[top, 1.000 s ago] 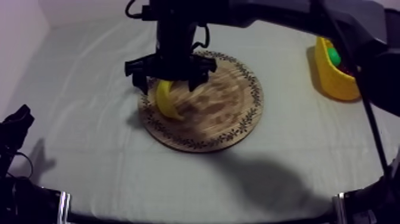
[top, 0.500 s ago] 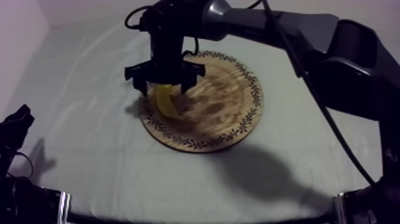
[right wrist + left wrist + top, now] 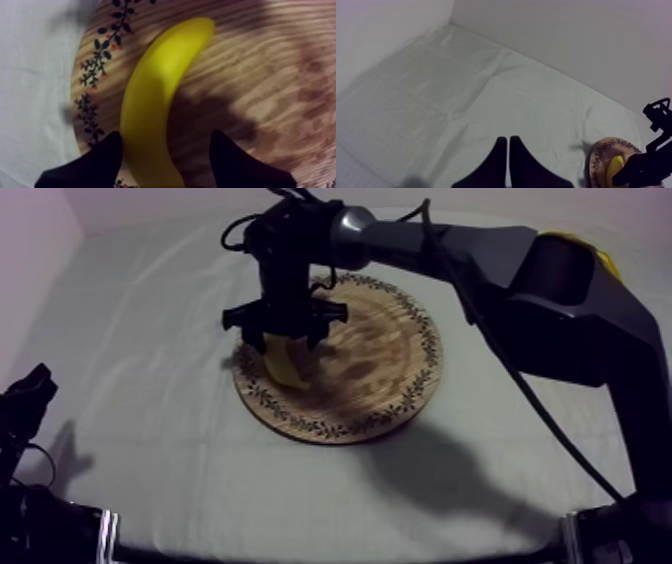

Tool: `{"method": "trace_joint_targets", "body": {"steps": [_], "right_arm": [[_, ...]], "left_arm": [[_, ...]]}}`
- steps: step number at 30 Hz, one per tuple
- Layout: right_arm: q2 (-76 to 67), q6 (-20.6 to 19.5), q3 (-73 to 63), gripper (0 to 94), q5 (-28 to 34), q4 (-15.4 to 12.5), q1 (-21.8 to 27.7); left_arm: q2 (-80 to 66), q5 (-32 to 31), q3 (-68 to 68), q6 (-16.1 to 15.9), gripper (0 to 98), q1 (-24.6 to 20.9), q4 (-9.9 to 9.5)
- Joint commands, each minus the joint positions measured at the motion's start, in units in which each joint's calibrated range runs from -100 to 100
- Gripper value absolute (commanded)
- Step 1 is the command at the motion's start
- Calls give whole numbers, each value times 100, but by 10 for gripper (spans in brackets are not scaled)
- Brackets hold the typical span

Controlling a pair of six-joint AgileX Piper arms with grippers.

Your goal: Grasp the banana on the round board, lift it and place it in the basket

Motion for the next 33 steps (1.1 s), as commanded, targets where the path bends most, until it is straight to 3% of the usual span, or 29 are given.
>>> {"method": "trace_joint_targets", "body": {"steps": [1,14,33], "right_arm": [[41,1,-86,501,29,18,1],[496,60,-930,295,476,60,15],[-123,284,-755,216,776,103,279]], "left_arm": [[4,0,0,1,1,-1,-2],[4,0,0,1,1,-1,-2],[4,0,0,1,1,-1,-2]]}}
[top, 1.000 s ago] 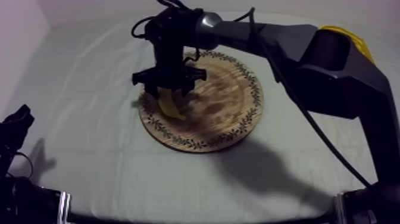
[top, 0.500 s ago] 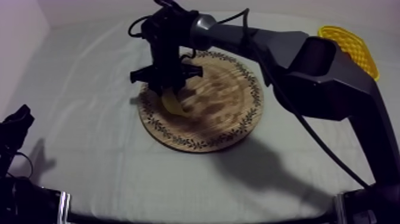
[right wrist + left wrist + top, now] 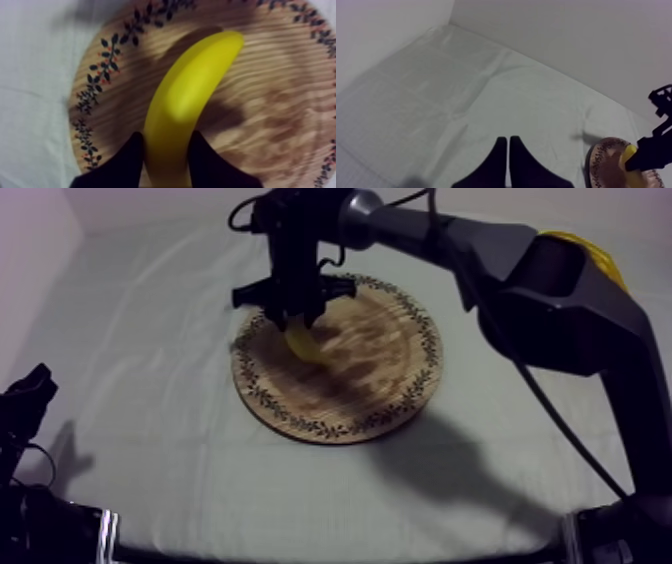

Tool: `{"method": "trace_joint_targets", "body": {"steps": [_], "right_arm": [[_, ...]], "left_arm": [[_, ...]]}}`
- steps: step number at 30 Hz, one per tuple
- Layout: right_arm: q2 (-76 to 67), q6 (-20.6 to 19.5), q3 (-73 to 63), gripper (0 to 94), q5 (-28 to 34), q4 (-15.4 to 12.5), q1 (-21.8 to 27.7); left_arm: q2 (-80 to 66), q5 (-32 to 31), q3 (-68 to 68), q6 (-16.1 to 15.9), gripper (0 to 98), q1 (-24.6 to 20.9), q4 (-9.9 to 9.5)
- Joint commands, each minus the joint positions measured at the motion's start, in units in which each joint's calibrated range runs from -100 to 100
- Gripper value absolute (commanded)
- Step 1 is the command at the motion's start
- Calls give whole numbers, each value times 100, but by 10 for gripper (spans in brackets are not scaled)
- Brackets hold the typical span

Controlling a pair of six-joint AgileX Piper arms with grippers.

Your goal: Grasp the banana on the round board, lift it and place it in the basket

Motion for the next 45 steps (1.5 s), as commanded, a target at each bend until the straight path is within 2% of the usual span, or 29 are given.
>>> {"method": "trace_joint_targets", "body": {"steps": [1,12,29,36,45], "right_arm": [[-279,46,70,215,17,-20,74],[-1886,425,673,207,264,54,780],[-3602,1047,1971,201,165,186,2768],[-4043,1196,3104,213,-324,279,3292],[-4299,1157,4461,263,-1038,460,3635]], "left_arm": [[4,0,0,1,1,-1,-2],[4,0,0,0,1,-1,-2],[4,0,0,-4,1,-1,-2],[4,0,0,-4,1,-1,-2],[4,0,0,-4,1,-1,-2]]}}
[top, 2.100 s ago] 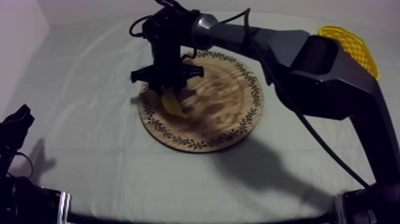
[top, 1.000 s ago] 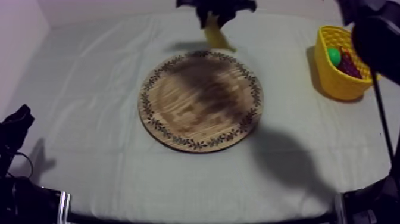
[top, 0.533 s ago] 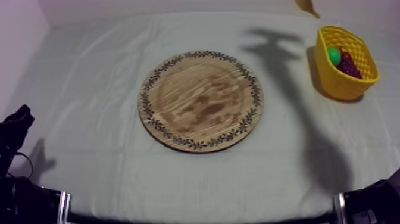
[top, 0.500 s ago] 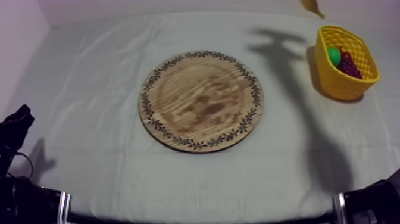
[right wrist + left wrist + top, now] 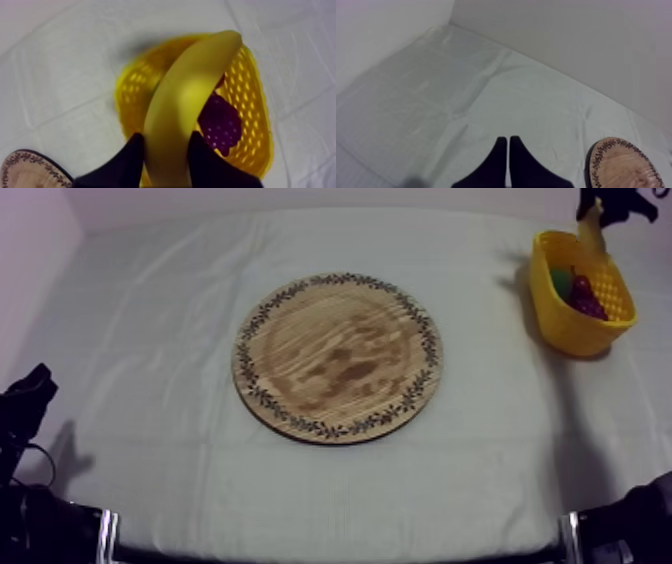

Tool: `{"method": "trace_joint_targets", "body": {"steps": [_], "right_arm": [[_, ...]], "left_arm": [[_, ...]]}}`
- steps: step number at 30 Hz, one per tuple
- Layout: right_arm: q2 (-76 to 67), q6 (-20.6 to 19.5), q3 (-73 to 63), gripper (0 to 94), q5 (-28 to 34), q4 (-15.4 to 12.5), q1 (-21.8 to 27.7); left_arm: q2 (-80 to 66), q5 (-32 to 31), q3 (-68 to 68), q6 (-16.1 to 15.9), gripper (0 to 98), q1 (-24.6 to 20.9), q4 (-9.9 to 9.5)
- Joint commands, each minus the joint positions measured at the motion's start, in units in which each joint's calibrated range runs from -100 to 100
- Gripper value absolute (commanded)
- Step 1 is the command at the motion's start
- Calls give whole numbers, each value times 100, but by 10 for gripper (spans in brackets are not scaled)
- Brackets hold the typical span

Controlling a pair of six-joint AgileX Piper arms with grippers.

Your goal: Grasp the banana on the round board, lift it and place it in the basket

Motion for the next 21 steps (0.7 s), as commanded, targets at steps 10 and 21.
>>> {"method": "trace_joint_targets", "body": {"steps": [10,21], "right_arm": [[166,-121,470,527,-291,123,229],[-760,213,753,528,-313,-7,231]], "left_arm": [[4,0,0,0,1,-1,-2],[4,0,0,0,1,-1,-2]]}}
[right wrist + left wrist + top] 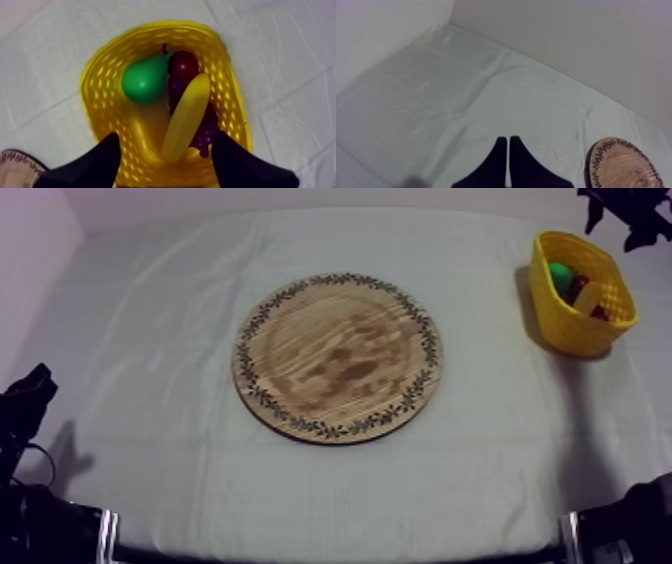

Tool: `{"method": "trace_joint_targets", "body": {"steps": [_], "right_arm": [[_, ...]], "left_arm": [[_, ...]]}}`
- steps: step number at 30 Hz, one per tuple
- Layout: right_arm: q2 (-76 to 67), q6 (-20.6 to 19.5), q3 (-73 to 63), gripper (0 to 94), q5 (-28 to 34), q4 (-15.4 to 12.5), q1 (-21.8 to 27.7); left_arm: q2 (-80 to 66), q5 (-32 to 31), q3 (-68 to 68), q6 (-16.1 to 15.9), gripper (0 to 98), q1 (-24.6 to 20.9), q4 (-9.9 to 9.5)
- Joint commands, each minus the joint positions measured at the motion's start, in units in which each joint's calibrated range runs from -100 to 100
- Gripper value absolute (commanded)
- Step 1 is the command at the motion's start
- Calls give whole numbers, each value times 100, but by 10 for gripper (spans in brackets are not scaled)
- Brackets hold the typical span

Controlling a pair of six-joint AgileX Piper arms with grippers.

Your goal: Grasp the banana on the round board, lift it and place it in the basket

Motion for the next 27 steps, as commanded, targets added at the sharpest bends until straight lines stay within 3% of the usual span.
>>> {"method": "trace_joint_targets", "body": {"steps": [1,7,15,22,27], "right_arm": [[-501,150,140,515,-59,-77,-28],[-1865,569,789,425,-305,-379,-93],[-3702,830,1948,263,-581,-508,-423],[-5026,802,2953,56,-1022,-509,-770],[-5962,630,4136,11,-1571,-333,-1076]], "left_arm": [[4,0,0,0,1,-1,-2],[4,0,0,0,1,-1,-2],[4,0,0,0,1,-1,-2],[4,0,0,0,1,-1,-2],[4,0,0,0,1,-1,-2]]}}
